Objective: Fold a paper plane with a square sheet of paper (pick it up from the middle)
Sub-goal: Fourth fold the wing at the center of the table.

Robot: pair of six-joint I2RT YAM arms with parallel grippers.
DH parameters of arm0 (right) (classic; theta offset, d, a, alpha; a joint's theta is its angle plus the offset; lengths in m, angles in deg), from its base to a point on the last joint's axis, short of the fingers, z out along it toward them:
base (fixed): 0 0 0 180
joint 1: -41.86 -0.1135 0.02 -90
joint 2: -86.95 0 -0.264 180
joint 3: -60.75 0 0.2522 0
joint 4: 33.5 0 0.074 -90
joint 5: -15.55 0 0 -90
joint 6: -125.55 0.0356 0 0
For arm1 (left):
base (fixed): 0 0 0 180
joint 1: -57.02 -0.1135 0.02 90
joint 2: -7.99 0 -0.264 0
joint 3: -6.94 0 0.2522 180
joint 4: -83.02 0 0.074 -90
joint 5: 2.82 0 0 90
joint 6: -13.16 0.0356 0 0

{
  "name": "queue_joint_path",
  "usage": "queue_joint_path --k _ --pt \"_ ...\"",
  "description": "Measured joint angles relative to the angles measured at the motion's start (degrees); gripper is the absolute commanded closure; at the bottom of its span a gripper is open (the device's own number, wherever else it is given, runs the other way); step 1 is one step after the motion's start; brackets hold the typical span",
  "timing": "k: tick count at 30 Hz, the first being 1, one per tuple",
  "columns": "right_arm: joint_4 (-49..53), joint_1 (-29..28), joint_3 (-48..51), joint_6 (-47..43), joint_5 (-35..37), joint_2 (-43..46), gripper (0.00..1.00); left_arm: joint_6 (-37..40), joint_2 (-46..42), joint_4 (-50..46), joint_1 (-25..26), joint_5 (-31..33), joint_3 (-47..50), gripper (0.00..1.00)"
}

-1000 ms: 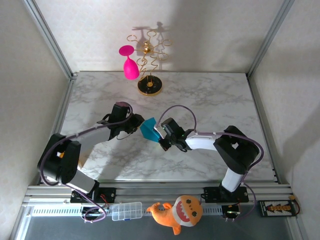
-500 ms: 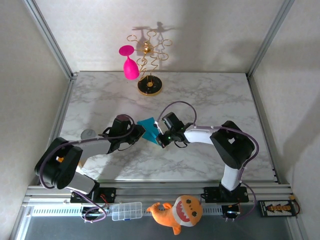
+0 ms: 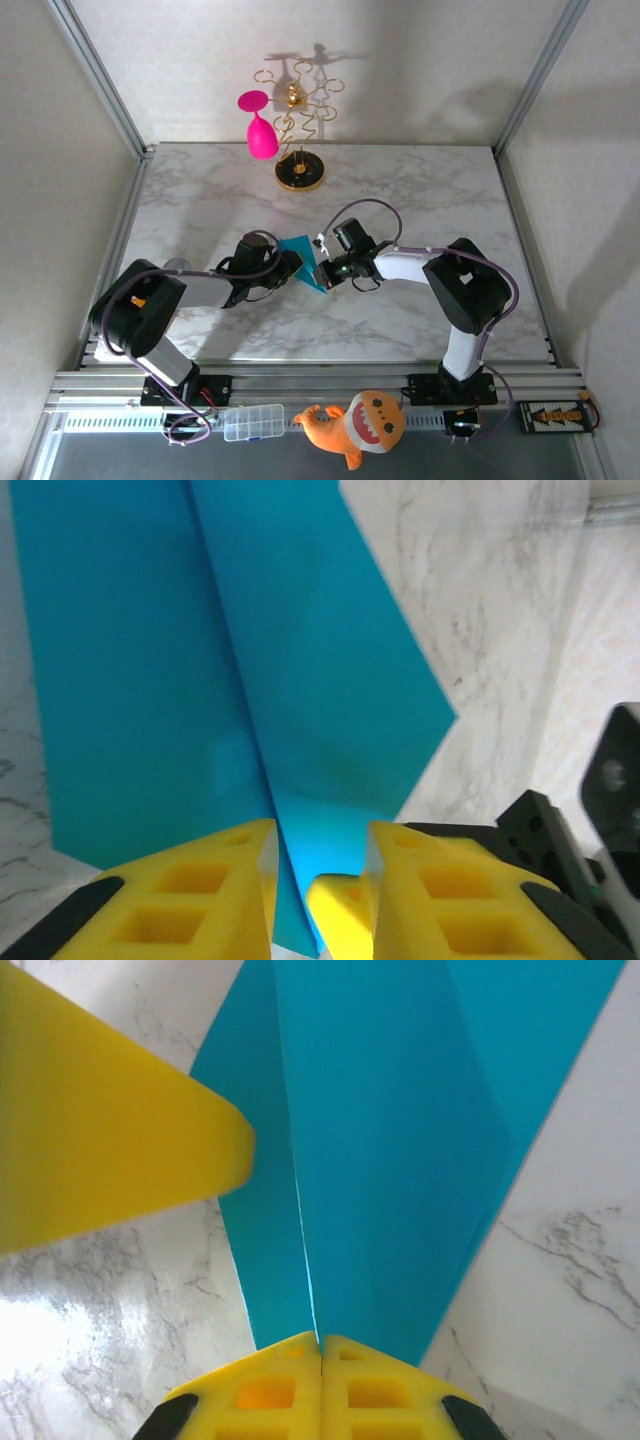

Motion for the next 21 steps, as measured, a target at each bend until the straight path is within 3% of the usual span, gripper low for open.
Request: queue_joint_path --k 11,21 --pt "0.0 0.0 0.0 1.0 0.0 -0.1 1.0 1.4 3.0 0.0 0.3 -1.0 -1.0 0.69" --pt "0.0 0.0 0.0 0.9 0.0 -0.1 0.9 1.4 4.7 -1.0 0.3 -1.0 -2.0 0.67"
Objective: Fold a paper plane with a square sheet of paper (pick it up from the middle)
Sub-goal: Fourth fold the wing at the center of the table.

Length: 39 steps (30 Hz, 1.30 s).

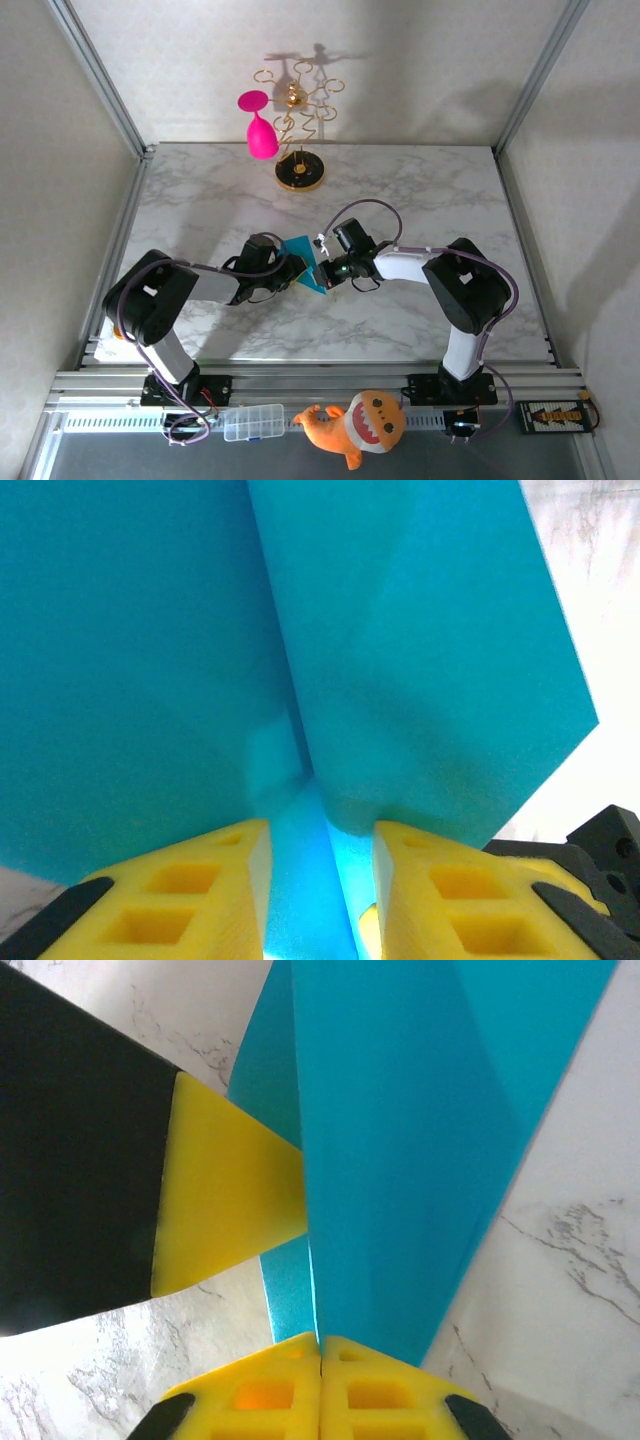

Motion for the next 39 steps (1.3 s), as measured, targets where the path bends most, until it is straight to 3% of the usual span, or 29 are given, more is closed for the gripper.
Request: queue_joint_path --k 8,23,33,39 --pt "1.3 0.0 0.0 -0.2 0.6 0.0 0.84 -0.6 0.5 -3.1 0.0 0.0 -1.5 0.73" --pt "2.6 -1.7 -0.4 -1.8 5.3 0.0 0.74 -1.5 0.7 -5.6 0.0 0.3 -2.6 0.73" --pt "3.0 -4.3 -0.3 -0.3 13.9 4.6 0.6 -1.5 0.8 -5.8 -0.1 0.3 -2.7 0.75" --pt "2.9 -7.0 -0.2 1.3 19.2 5.7 0.58 -1.5 0.8 -5.9 -0.1 0.3 -2.7 0.76"
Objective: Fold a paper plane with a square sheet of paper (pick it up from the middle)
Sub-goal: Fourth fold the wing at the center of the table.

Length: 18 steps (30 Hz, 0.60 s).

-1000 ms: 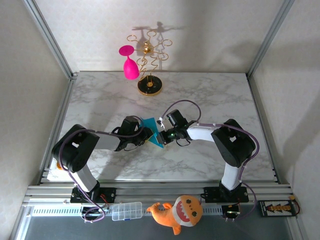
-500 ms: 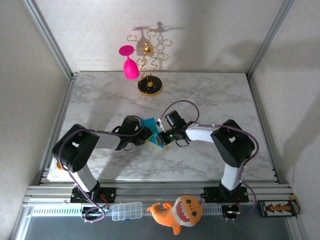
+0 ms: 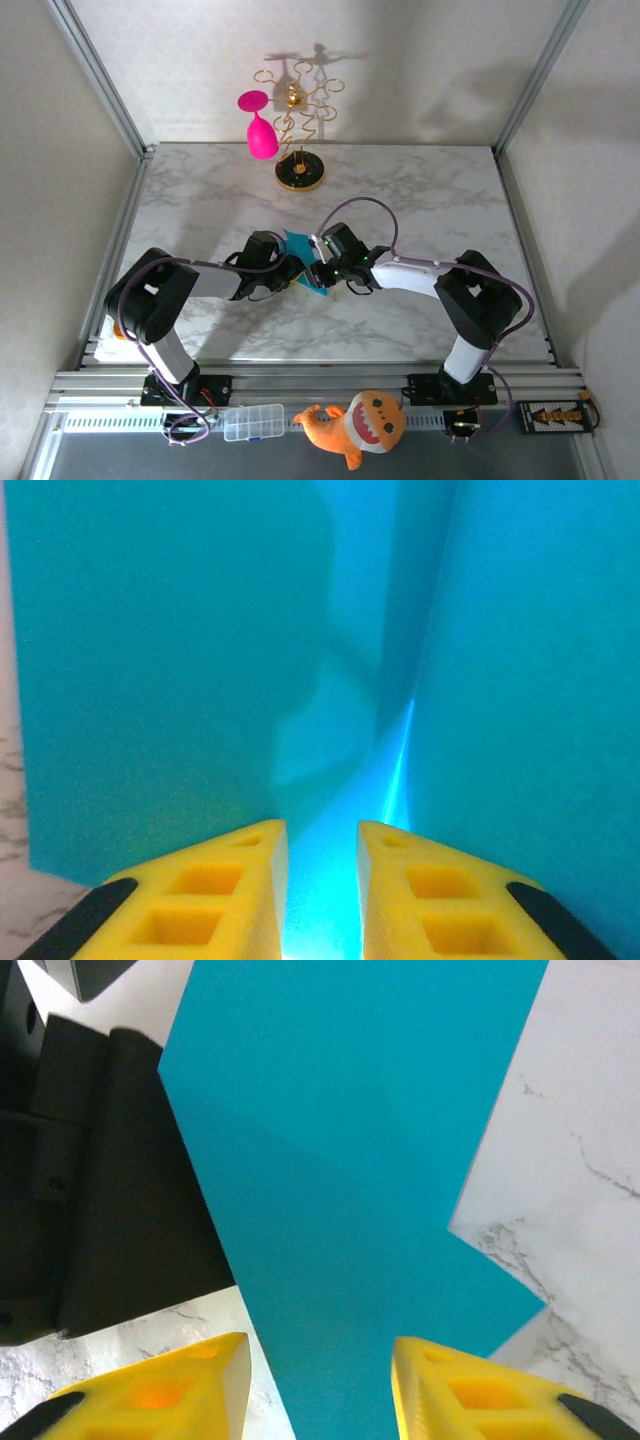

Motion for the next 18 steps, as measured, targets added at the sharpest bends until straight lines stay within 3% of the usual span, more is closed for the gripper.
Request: queue_joint_path --k 10,18 --pt "1.2 -1.8 0.0 0.8 4.2 -3.2 0.6 0.0 0.0 0.0 0.0 0.0 0.0 0.76" --pt "1.2 -2.2 -0.6 0.2 4.4 -4.5 0.68 0.0 0.1 -0.3 0.0 0.0 -0.2 0.76"
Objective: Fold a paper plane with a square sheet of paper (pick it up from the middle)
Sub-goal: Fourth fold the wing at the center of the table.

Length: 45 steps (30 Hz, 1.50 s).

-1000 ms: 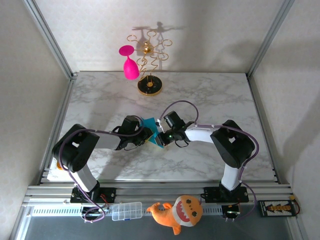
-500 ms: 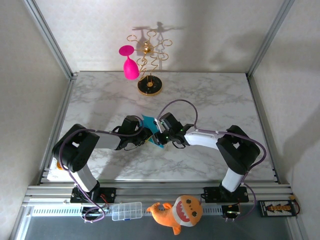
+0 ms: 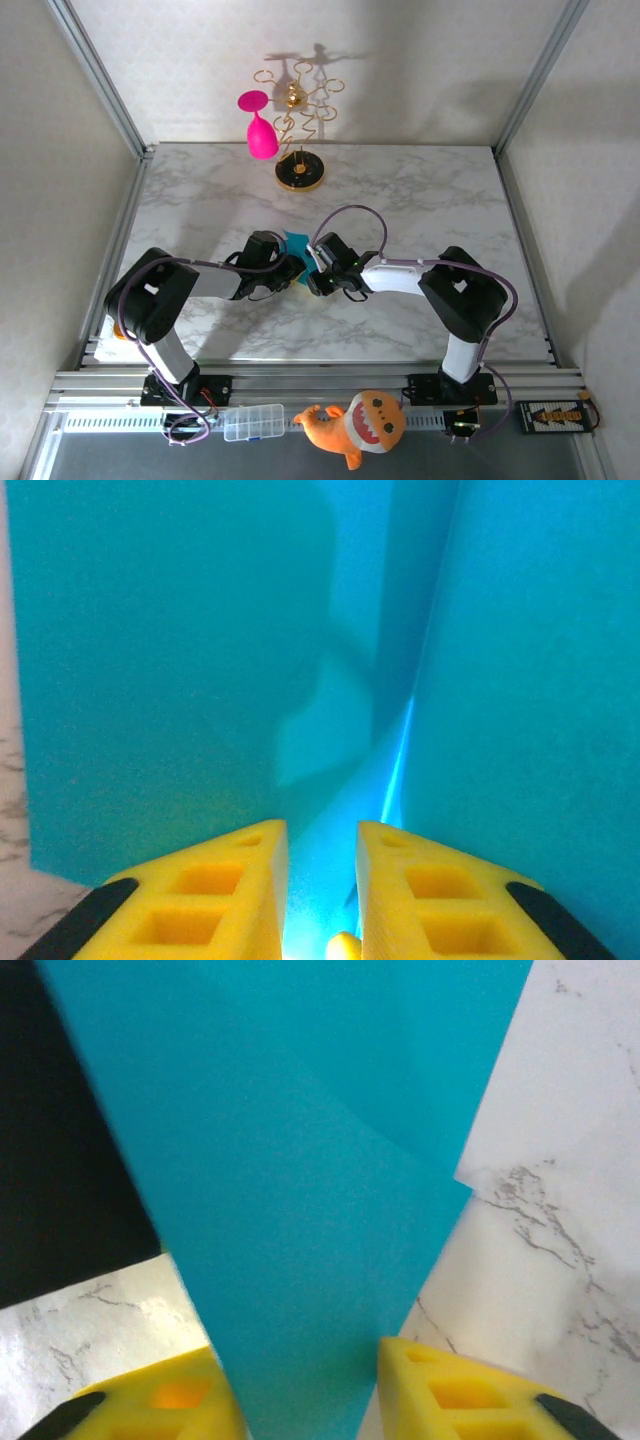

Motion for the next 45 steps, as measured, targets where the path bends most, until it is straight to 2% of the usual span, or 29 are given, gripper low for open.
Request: queue_joint_path --k 7,17,45 --pt "0.0 0.0 -0.4 -0.3 0.0 -0.1 0.75 0.0 0.0 -0.4 0.0 0.0 -0.2 0.76" --pt "0.4 0.0 -0.7 -0.2 0.9 0.0 0.67 0.0 0.0 -1.0 0.0 0.0 -0.5 0.76" --pt "2.2 -0.3 -0.7 0.4 2.2 1.5 0.67 0.0 0.1 -1.0 0.0 0.0 -0.5 0.76"
